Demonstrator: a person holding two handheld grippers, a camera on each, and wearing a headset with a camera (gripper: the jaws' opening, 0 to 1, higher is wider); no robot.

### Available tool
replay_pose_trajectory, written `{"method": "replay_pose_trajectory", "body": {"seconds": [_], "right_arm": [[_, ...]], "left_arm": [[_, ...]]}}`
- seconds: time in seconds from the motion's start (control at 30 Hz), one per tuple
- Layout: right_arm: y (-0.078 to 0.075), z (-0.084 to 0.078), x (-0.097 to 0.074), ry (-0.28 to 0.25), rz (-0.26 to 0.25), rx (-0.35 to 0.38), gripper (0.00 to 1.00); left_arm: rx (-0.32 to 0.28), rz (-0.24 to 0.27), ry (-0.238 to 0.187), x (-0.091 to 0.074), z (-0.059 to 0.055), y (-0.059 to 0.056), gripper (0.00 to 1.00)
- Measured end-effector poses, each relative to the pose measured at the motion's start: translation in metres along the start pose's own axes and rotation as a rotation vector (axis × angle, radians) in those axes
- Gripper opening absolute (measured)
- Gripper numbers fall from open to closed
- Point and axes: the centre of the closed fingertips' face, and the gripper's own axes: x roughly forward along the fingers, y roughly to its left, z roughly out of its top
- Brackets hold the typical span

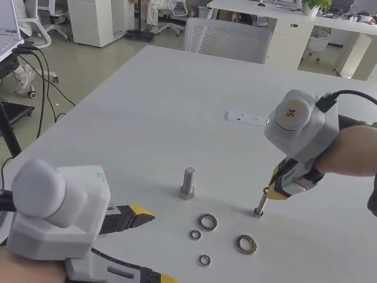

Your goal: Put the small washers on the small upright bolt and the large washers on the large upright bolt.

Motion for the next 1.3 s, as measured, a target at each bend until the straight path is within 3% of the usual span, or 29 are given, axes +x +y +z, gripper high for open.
{"method": "replay_pose_trajectory", "body": {"seconds": [0.63, 1.3], "right_arm": [[-0.003, -0.002, 0.010, 0.016, 0.026, 0.001, 0.14], [0.001, -0.008, 0.038, 0.023, 0.069, 0.021, 0.14]], "left_arm": [[-0.010, 0.004, 0.002, -0.001, 0.000, 0.001, 0.81], [-0.017, 0.007, 0.012, 0.001, 0.000, 0.002, 0.81]]}}
